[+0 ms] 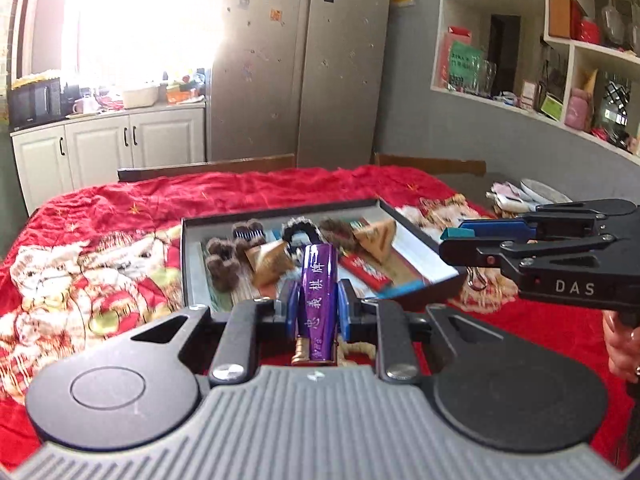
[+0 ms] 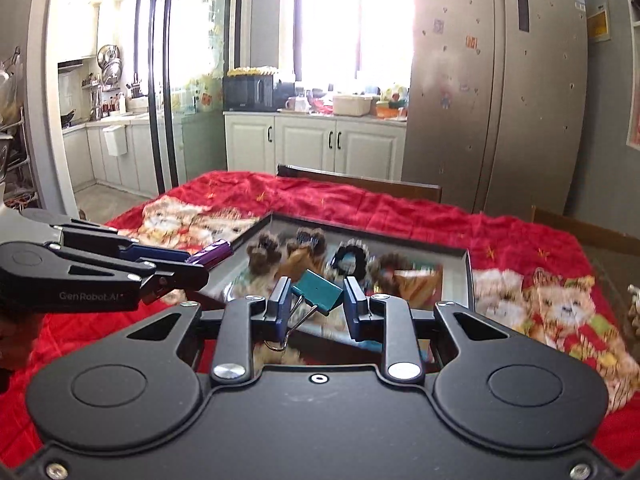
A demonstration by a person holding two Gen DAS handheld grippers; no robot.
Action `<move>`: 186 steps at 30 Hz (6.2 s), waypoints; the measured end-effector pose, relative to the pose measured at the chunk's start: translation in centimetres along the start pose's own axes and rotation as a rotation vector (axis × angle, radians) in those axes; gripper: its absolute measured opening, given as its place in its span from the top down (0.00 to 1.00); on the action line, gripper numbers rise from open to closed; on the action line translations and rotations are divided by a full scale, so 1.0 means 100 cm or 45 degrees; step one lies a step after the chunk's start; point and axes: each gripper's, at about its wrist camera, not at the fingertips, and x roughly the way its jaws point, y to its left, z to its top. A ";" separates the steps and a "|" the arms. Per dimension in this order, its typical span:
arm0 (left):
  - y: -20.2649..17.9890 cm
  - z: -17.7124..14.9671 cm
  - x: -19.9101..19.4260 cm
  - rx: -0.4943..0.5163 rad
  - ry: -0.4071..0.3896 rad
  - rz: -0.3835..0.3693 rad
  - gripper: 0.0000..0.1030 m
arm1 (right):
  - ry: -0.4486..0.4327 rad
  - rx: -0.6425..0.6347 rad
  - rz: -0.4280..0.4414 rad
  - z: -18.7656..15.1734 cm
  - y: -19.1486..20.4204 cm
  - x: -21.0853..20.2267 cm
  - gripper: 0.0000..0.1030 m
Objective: Organize objects
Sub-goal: 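Carry the purple tube and teal binder clip over the black tray box, then lower both items into the box and open both tools to release, then withdraw both open tools from the box toward the remaining items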
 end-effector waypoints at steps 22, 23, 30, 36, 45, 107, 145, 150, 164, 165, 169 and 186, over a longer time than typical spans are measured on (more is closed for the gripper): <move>0.026 0.032 0.065 -0.085 -0.003 0.093 0.77 | 0.030 0.116 -0.052 0.030 -0.036 0.112 0.75; 0.028 0.031 0.069 -0.095 0.001 0.094 0.77 | 0.034 0.134 -0.051 0.028 -0.038 0.117 0.75; 0.032 0.022 0.092 -0.102 0.034 0.108 0.77 | 0.053 0.163 -0.045 0.016 -0.048 0.151 0.74; 0.037 0.011 0.106 -0.116 0.072 0.112 0.77 | 0.063 0.131 -0.043 0.007 -0.040 0.163 0.74; 0.041 0.002 0.118 -0.110 0.112 0.126 0.77 | 0.128 0.121 -0.045 -0.013 -0.038 0.183 0.74; 0.047 -0.015 0.142 -0.093 0.230 0.139 0.77 | 0.231 0.103 -0.039 -0.032 -0.039 0.208 0.74; 0.036 -0.003 0.117 -0.080 0.122 0.117 0.39 | 0.136 0.124 -0.058 -0.022 -0.044 0.185 0.66; 0.035 -0.001 0.110 -0.072 0.108 0.116 0.34 | 0.126 0.119 -0.065 -0.022 -0.043 0.179 0.66; 0.030 0.002 0.086 -0.058 0.066 0.109 0.26 | 0.081 0.119 -0.059 -0.015 -0.038 0.153 0.61; 0.029 0.003 0.084 -0.057 0.060 0.108 0.26 | 0.076 0.120 -0.061 -0.014 -0.038 0.151 0.61; 0.027 0.006 0.073 -0.052 0.037 0.099 0.24 | 0.063 0.133 -0.065 -0.009 -0.037 0.141 0.59; 0.012 0.004 0.032 0.021 -0.004 0.069 0.18 | 0.045 0.031 -0.026 -0.005 -0.010 0.082 0.56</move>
